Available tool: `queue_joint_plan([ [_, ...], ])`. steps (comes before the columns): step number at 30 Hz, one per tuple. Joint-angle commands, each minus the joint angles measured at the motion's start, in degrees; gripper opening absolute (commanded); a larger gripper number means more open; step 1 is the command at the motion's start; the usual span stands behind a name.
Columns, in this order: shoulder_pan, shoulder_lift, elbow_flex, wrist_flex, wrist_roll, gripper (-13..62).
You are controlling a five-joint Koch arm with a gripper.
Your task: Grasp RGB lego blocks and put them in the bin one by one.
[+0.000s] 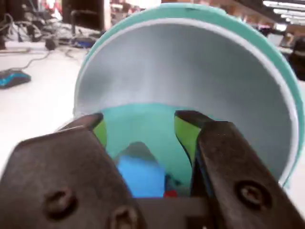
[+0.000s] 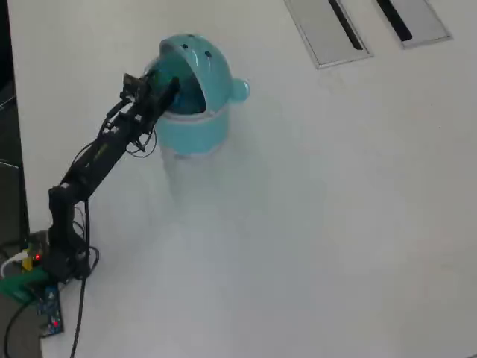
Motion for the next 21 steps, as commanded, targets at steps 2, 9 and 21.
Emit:
queue_joint_plan([
  [2, 0.0, 2.0, -4.8, -4.3, -1.1, 26.5],
  [9, 0.7, 7.1, 1.6, -4.7, -1.0, 28.7],
  [21, 4.7, 20.1, 17.6, -9.8, 8.0, 28.8],
])
